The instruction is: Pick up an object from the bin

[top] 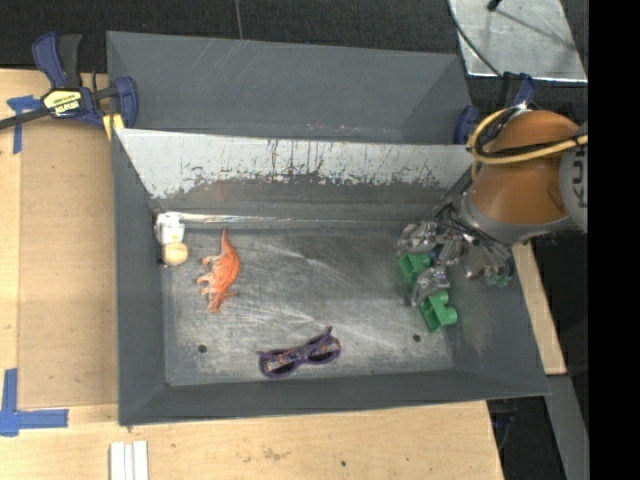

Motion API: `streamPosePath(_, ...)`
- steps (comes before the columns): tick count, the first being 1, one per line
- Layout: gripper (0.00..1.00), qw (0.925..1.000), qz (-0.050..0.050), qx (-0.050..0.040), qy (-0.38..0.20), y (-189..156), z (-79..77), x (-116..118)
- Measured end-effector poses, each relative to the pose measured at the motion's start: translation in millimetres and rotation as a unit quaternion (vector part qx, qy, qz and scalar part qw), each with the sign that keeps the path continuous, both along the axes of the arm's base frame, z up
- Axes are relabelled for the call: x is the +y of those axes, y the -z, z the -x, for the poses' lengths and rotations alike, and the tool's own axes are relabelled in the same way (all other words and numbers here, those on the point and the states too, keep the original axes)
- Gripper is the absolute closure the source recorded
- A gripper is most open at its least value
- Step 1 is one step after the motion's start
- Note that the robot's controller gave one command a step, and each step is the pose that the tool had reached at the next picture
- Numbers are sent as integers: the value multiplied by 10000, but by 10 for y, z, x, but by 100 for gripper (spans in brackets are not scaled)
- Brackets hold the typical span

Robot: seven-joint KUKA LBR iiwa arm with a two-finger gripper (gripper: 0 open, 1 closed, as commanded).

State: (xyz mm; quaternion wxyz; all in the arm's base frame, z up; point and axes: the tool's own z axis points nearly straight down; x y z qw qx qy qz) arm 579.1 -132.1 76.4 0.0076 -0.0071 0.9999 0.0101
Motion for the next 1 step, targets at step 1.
streamPosePath(1,100,10000,1,0,-5,0,0,1)
